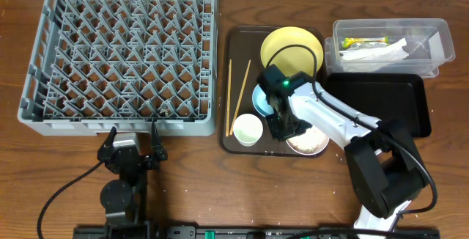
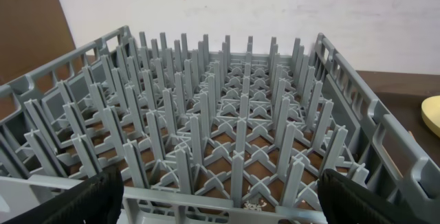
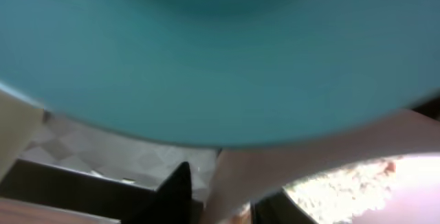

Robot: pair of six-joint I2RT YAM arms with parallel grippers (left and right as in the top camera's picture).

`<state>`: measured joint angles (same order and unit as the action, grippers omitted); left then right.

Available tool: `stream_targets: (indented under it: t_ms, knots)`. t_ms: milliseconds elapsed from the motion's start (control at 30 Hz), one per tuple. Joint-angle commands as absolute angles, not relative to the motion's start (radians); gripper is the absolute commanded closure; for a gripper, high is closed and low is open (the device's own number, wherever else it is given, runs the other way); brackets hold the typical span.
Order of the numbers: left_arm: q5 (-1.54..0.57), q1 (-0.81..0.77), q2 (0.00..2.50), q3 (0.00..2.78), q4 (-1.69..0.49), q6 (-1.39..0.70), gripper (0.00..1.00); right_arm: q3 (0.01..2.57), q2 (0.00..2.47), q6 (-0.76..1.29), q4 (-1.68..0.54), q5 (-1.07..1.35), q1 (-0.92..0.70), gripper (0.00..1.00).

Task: Sort waste into correct bins and load items into the dishwasher
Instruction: 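Grasp the pink bowl rim and lift it with the right gripper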

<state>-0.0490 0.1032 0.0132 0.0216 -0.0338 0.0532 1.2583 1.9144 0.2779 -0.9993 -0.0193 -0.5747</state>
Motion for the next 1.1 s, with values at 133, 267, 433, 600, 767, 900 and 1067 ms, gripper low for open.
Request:
stream_targets:
  t_ms: [133, 267, 433, 600, 767, 900, 1067]
  knots:
    - [-0.034, 0.107, 0.01, 0.004, -0.069, 0.06, 0.08, 1.24, 1.915, 0.294, -0.987, -0.037, -0.581, 0.99]
    - [-0.034, 0.107, 0.01, 0.004, -0.069, 0.06, 0.08, 1.24, 1.904, 0.303, -0.997, -0.036, -0.581, 0.99]
    - [-0.034, 0.107, 0.01, 0.004, -0.069, 0.06, 0.08, 1.241, 1.815, 0.307, -1.03, -0.036, -0.581, 0.99]
    - [-0.034, 0.107, 0.01, 0.004, -0.069, 0.059, 0.08, 1.241, 1.62, 0.311, -1.048, -0.033, -0.553, 0.99]
    - [-0.034, 0.107, 0.01, 0.004, -0.069, 0.06, 0.08, 1.24, 1.462, 0.334, -1.002, -0.032, -0.432, 0.99]
    - [-0.034, 0.107, 0.01, 0.004, -0.069, 0.06, 0.08, 1.229, 1.411, 0.297, -0.917, 0.066, -0.238, 0.99]
    - [-0.034, 0.107, 0.01, 0.004, -0.069, 0.06, 0.08, 1.206, 1.423, 0.229, -0.834, 0.269, -0.038, 0.99]
